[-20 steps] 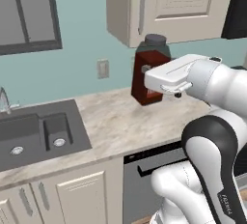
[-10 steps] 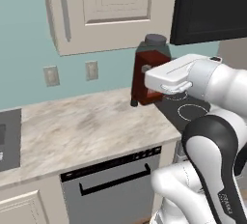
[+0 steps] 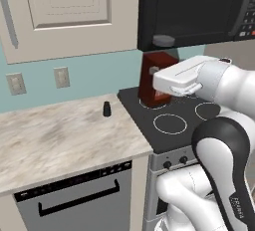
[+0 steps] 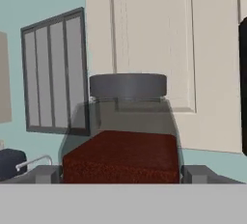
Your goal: Collect the paprika, ketchup, and shaker from the cabinet and place them next to the stove.
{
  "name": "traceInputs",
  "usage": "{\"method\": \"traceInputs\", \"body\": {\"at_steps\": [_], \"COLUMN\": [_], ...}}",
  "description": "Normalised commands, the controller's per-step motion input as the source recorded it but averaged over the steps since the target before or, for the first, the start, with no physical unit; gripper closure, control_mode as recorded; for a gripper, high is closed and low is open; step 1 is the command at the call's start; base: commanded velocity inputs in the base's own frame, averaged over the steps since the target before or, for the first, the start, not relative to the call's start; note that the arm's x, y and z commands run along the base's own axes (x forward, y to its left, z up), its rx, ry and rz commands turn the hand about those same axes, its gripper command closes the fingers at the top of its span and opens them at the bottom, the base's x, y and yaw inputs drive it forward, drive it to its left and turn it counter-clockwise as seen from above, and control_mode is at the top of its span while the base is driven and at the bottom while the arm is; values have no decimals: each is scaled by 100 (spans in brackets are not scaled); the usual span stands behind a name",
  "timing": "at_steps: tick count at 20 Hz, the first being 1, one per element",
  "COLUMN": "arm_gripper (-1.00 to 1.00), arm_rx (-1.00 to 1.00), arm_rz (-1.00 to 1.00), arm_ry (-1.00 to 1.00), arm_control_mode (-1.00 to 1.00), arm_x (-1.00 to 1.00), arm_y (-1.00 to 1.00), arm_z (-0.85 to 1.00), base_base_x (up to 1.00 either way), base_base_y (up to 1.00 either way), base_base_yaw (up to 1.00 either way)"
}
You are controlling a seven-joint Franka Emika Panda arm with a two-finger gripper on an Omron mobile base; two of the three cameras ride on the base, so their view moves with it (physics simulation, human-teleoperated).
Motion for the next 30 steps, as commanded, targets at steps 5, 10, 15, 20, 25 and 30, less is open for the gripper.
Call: {"method": "traceInputs", "body": {"at_steps": [5, 10, 15, 20, 25, 30], "arm_gripper": [100, 100, 100, 100, 100, 100], "arm_rx": [0, 3, 0, 0, 0, 1], "arm_rz": [3, 10, 19, 19, 23, 25], "arm_ry": [-15, -5, 4, 7, -6, -13], "arm_control_mode": [-100, -100, -100, -100, -100, -100], "arm_x": [6, 2, 37, 47, 39, 54], "arm_y": [-7, -34, -23, -10, 0, 0], "arm_z": [-75, -93, -68, -55, -59, -59], "base_base_x": [0, 0, 0, 0, 0, 0], "base_base_y": [0, 0, 0, 0, 0, 0], "base_base_yaw": [0, 0, 0, 0, 0, 0]}}
